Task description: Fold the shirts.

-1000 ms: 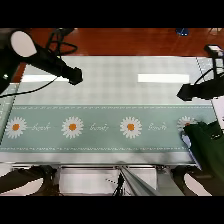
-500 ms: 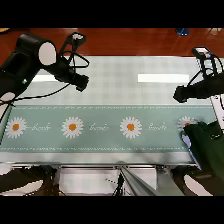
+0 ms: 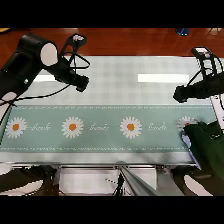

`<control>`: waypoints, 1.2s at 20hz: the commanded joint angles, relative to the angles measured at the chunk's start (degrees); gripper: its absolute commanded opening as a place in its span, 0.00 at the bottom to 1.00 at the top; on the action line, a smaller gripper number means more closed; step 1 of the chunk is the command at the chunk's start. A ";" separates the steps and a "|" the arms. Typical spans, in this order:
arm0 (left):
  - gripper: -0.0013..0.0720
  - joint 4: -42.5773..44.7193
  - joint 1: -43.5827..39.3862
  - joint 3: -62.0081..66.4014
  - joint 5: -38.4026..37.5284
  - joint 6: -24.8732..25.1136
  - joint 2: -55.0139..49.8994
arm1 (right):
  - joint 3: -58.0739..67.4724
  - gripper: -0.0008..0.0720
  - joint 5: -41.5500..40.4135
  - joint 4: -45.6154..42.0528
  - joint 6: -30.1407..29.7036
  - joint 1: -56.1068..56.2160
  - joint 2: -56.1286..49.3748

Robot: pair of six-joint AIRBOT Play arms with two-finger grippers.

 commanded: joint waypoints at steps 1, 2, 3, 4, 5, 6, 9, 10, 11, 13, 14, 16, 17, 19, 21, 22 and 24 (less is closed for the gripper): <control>1.00 0.02 -0.02 0.04 0.04 -0.02 -0.61 | 0.07 0.86 0.02 0.02 0.00 0.02 0.00; 1.00 0.02 -0.02 0.04 0.04 -0.02 -0.81 | 0.07 0.86 0.02 0.02 0.00 0.02 0.00; 1.00 0.02 0.00 0.04 0.04 -0.02 -1.03 | 0.07 0.86 0.02 0.02 -0.02 0.02 0.00; 1.00 0.02 -0.02 0.04 0.02 -0.02 -1.22 | 0.07 0.86 0.02 0.02 -0.02 0.02 0.00; 1.00 0.02 -0.02 0.04 0.02 -0.02 -1.42 | 0.07 0.86 0.02 0.02 -0.02 0.02 0.00; 1.00 0.00 -0.02 0.04 0.07 -0.02 -1.60 | 0.07 0.86 0.02 0.02 0.00 0.02 0.00; 1.00 0.07 0.04 0.02 0.96 0.20 -2.19 | 0.07 0.86 0.02 0.02 -0.02 0.02 0.00; 1.00 0.02 0.13 0.02 2.56 -0.72 -2.05 | 0.07 0.86 0.02 0.02 0.00 0.02 0.00; 1.00 0.02 0.17 -0.04 5.20 -3.04 -1.55 | 0.07 0.86 0.02 0.02 -0.02 0.02 0.00; 1.00 0.02 0.17 -0.68 10.67 -6.56 0.52 | 0.07 0.86 0.02 0.02 0.00 0.02 0.00; 1.00 0.04 0.17 -1.73 12.26 -6.49 1.75 | 0.07 0.86 0.02 0.02 -0.02 0.02 0.00; 1.00 0.02 0.17 -2.89 12.02 -6.49 2.60 | 0.07 0.86 0.00 0.02 0.00 0.02 0.00; 1.00 0.02 0.15 -2.89 11.91 -6.49 2.49 | 0.07 0.86 0.00 0.02 -0.02 0.02 0.00; 1.00 0.02 0.17 -2.86 12.11 -6.49 2.47 | 0.07 0.86 0.00 0.02 -0.02 0.02 0.00; 1.00 0.02 0.17 -2.89 12.11 -6.49 2.47 | 0.07 0.86 0.00 0.02 -0.02 0.02 0.00; 1.00 0.02 0.17 -2.86 12.11 -6.49 2.47 | 0.07 0.86 0.00 0.02 0.00 0.02 0.00; 1.00 0.02 0.17 -2.86 12.11 -6.49 2.47 | 0.07 0.86 0.00 0.02 -0.02 0.02 0.00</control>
